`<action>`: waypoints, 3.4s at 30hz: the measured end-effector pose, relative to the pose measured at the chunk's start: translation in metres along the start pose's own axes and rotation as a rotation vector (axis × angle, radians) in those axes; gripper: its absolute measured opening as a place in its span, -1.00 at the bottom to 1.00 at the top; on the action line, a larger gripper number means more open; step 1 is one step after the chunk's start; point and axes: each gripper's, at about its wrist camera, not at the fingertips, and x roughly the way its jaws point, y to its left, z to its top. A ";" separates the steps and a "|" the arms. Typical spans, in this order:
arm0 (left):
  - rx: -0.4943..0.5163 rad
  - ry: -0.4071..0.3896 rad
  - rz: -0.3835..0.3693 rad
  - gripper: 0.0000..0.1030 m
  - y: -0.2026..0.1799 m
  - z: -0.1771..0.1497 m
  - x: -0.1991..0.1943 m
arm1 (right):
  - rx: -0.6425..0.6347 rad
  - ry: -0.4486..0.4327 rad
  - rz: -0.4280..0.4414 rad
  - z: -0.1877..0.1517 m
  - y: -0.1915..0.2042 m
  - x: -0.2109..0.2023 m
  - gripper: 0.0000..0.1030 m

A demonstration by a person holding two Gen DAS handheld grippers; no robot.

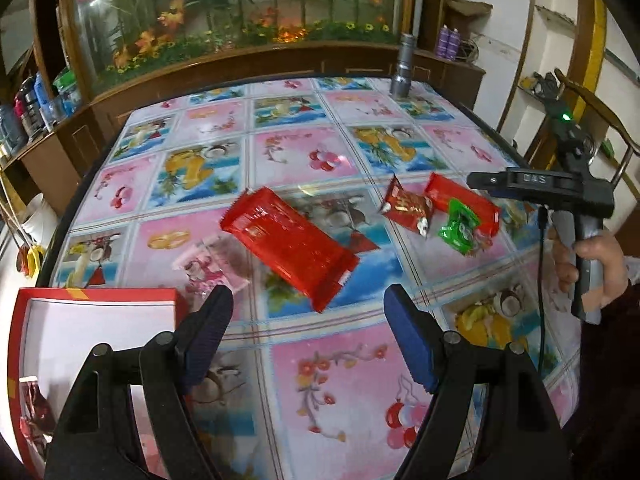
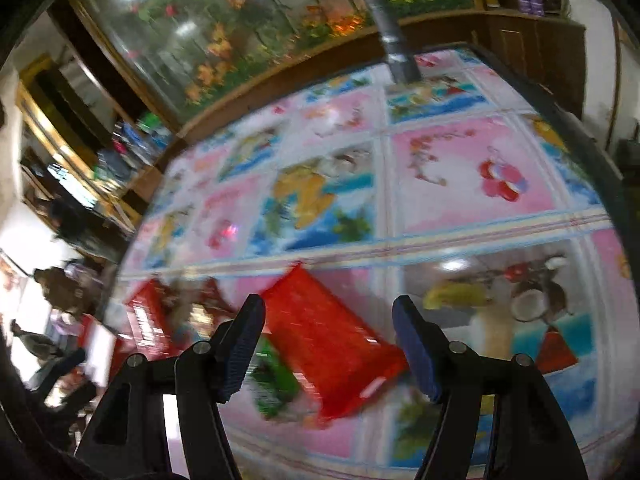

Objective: Organize snacks
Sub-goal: 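Close right gripper on red rectangular packet while left gripper lowers toward green packet, then lift red packet with right gripper while left gripper hovers open over green packet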

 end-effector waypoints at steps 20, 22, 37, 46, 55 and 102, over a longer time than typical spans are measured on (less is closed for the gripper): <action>-0.040 0.006 0.024 0.51 0.023 -0.031 -0.014 | -0.405 0.077 0.110 -0.041 0.084 0.010 0.22; -0.007 0.001 0.030 0.51 0.018 -0.033 -0.015 | -0.313 0.092 0.108 -0.034 0.071 0.014 0.23; 0.054 -0.011 0.120 0.51 0.031 -0.060 -0.040 | -0.319 0.120 -0.071 -0.075 0.165 0.034 0.29; 0.002 0.100 -0.019 0.51 0.015 -0.042 -0.014 | -0.380 0.085 -0.107 -0.073 0.157 0.032 0.37; -0.117 0.193 0.059 0.51 0.007 -0.040 0.029 | -0.126 0.109 -0.126 -0.039 0.081 0.017 0.40; -0.176 0.119 0.061 -0.34 0.015 -0.051 0.032 | -0.360 0.049 -0.247 -0.064 0.133 0.033 -0.05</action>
